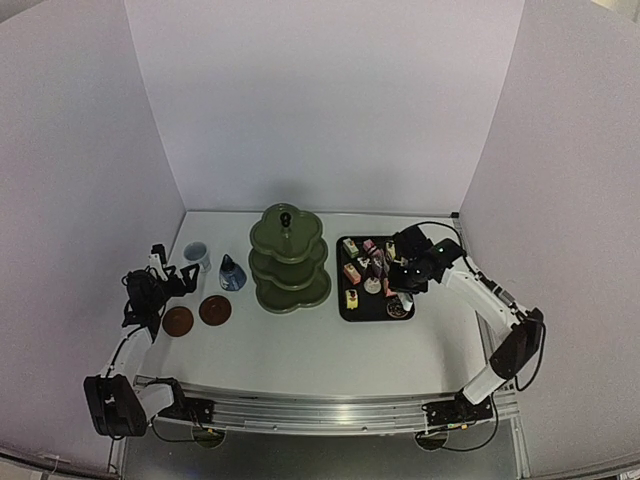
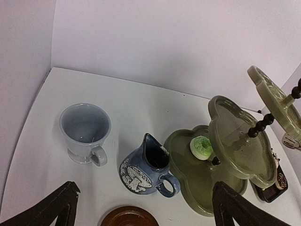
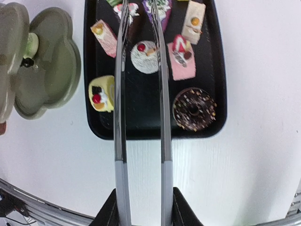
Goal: Serve the afternoon tea
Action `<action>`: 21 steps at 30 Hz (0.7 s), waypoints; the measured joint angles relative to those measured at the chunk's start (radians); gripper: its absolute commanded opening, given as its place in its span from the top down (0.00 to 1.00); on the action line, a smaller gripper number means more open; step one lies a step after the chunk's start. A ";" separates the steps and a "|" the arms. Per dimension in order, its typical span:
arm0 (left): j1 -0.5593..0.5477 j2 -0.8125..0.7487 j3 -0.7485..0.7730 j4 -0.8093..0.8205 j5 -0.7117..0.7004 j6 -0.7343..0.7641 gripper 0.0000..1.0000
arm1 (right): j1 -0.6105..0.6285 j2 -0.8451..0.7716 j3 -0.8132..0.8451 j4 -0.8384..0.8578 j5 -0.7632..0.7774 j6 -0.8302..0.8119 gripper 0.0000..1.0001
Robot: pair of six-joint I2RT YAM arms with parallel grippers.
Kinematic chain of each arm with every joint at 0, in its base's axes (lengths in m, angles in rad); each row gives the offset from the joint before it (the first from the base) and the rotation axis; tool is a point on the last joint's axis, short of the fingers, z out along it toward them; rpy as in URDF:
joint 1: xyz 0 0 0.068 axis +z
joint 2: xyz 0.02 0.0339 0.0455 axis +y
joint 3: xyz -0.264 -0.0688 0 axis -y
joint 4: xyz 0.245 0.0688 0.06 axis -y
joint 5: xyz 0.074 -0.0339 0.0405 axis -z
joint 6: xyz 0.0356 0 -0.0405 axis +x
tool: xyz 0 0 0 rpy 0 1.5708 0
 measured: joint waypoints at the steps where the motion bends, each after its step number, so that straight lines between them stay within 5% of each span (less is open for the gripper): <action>1: 0.000 -0.003 0.000 0.000 0.003 0.000 0.00 | -0.002 -0.028 -0.019 -0.025 0.004 0.001 0.71; 21: 0.000 -0.038 0.000 0.000 0.030 -0.007 0.00 | -0.023 -0.135 -0.263 -0.190 -0.012 0.011 0.69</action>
